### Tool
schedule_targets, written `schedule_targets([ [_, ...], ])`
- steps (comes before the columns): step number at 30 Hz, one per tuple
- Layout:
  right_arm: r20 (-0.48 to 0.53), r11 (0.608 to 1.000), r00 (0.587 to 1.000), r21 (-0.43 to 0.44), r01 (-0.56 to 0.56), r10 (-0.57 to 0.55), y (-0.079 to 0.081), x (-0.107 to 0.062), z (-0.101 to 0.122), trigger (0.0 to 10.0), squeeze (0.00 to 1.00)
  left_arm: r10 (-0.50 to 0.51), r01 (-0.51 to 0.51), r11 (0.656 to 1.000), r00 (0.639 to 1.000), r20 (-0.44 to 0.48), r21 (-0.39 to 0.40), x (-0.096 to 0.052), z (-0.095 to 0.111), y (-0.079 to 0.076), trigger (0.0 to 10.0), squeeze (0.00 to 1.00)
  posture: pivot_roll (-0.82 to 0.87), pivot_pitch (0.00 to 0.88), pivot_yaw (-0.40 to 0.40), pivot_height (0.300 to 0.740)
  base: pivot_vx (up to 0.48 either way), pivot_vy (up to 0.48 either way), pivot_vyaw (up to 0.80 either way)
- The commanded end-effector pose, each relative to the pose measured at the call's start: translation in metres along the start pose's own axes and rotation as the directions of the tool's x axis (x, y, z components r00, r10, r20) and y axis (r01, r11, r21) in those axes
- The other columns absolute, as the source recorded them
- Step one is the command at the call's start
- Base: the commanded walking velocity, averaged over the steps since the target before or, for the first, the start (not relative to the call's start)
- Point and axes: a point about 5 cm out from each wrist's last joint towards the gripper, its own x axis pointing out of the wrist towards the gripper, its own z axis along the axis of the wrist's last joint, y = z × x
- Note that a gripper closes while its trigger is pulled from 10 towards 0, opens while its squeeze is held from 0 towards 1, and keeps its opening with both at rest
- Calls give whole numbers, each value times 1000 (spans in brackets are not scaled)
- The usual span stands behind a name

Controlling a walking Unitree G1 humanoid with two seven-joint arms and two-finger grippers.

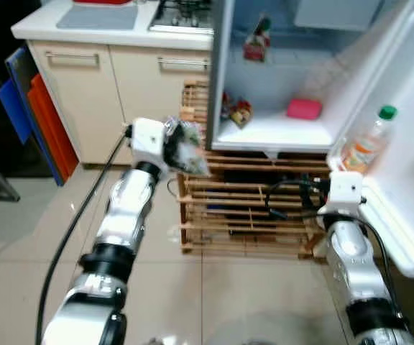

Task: Restocking fridge

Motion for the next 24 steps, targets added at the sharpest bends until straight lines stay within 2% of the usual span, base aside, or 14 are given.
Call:
schedule_targets([
  [1, 1, 998, 998, -21, 67, -67, -15, 0, 2, 10000, 0, -23, 23, 1000, 999, 42, 11, 5, 10, -6, 10000, 0, -64, 0, 9, 740, 0, 0, 0],
  [5, -28, 990, 991, -52, 129, -131, -33, 0, -3, 10000, 0, -8, 8, 1000, 999, 35, 7, 5, 7, -2, 10000, 0, -67, 0, 5, 740, 0, 0, 0],
  [9, -32, 971, 976, -114, 210, -215, -59, 3, -2, 10000, 0, -7, 7, 1000, 1000, 26, 4, 3, 4, -4, 10000, 0, -67, 0, 5, 740, 0, 0, 0],
  [11, -30, 968, 974, -124, 219, -225, -62, 4, -2, 10000, 0, -8, 8, 1000, 1000, 26, 4, 2, 3, -4, 10000, 0, -67, 0, 5, 740, 0, 0, 0],
  [12, -32, 946, 960, -180, 270, -280, -76, 5, -1, 10000, 0, -14, 14, 1000, 1000, 25, 8, 3, 3, -5, 10000, 0, -67, 0, 8, 740, 0, 0, 0],
  [13, -33, 935, 953, -204, 289, -301, -81, 5, -1, 10000, 0, -16, 15, 1000, 1000, 24, 9, 3, 3, -6, 10000, 0, -67, 0, 9, 740, 0, 0, 0],
  [14, -33, 935, 953, -204, 289, -301, -81, 5, -1, 10000, 0, -16, 15, 1000, 1000, 24, 9, 3, 3, -6, 10000, 0, -67, 0, 9, 740, 0, 0, 0],
  [18, -33, 892, 913, -229, 390, -408, -104, 7, 1, 10000, 0, -18, 17, 1000, 999, 30, 17, 5, 6, -5, 10000, 0, -63, 0, 12, 740, 0, 0, 0],
  [24, 17, 881, 916, -265, 391, -401, -102, 10, 9, 10000, 0, -20, 19, 1000, 999, 35, 23, 5, 7, -5, 10000, 0, -60, 0, 12, 740, 0, 0, 0],
])
